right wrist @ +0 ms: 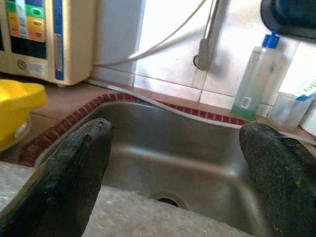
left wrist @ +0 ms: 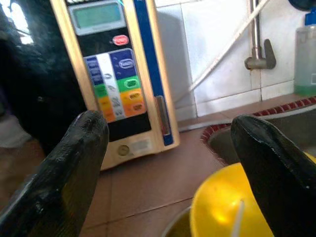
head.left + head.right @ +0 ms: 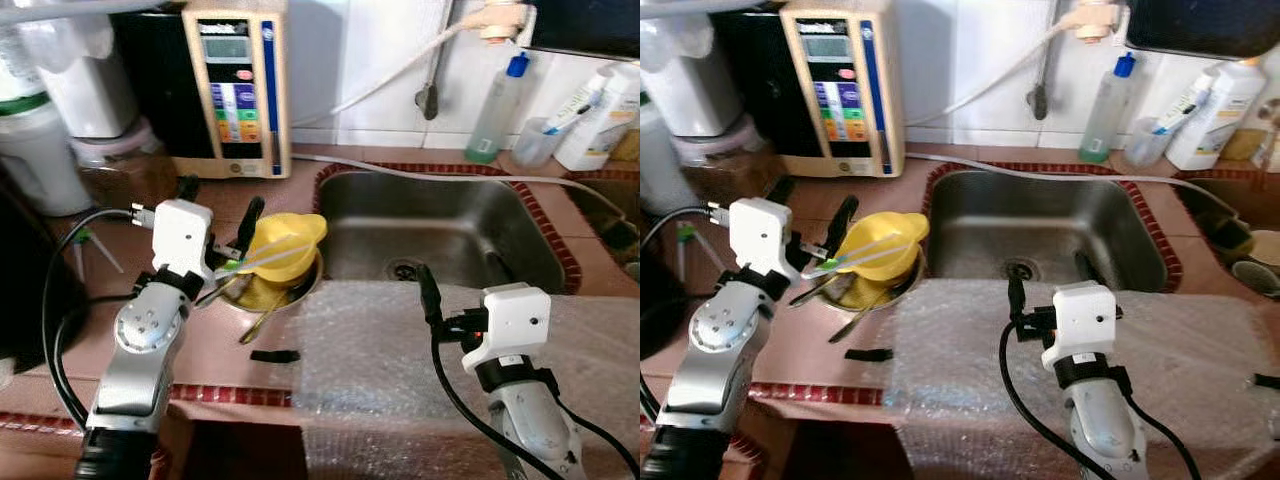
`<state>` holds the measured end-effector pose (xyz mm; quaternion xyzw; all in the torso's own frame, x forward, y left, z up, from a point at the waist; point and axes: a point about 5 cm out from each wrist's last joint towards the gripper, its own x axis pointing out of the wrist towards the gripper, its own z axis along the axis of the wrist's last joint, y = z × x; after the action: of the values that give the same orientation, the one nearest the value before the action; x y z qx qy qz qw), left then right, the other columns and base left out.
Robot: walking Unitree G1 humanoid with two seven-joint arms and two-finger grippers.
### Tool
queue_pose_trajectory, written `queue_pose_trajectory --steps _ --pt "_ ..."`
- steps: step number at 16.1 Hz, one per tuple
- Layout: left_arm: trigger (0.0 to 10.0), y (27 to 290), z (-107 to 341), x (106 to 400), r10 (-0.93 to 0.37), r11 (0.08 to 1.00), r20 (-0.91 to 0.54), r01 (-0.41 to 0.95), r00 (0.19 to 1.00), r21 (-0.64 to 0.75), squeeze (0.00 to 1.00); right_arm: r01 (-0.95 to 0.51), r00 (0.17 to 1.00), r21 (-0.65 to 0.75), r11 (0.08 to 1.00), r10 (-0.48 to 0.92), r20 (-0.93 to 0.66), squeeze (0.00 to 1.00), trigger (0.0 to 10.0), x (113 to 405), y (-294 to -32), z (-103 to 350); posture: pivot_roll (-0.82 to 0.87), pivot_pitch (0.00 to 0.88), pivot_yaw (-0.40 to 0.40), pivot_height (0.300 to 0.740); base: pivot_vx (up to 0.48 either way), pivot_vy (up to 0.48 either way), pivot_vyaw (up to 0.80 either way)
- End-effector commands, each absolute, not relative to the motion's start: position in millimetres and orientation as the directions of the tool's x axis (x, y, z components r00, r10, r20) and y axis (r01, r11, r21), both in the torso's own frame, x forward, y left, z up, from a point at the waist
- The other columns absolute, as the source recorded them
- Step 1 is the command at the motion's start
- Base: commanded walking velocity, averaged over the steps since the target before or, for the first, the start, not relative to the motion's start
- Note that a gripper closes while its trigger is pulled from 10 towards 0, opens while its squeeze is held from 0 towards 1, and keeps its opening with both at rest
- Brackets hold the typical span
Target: Kitchen organization
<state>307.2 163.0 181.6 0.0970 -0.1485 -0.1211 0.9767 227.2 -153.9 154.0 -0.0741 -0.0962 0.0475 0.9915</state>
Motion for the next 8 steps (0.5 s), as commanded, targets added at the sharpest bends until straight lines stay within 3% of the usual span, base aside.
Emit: queue_pose_trajectory --steps 1,8 --pt "10.0 160.2 184.7 305.6 -0.268 0.951 0.276 0.206 0.923 0.232 0.0 -0.09 0.974 -0.161 0.983 0.12 0.193 0.0 10.0 225.0 -155.0 158.4 0.1 0.0 -0.007 0.74 0.0 -0.304 0.0" --pt "10.0 161.1 183.5 306.5 -0.255 0.956 0.272 0.2 0.928 0.214 0.0 -0.097 0.973 -0.187 0.978 0.132 0.187 0.0 10.0 224.3 -157.5 160.6 0.09 0.0 -0.018 0.74 0.0 -0.326 0.0"
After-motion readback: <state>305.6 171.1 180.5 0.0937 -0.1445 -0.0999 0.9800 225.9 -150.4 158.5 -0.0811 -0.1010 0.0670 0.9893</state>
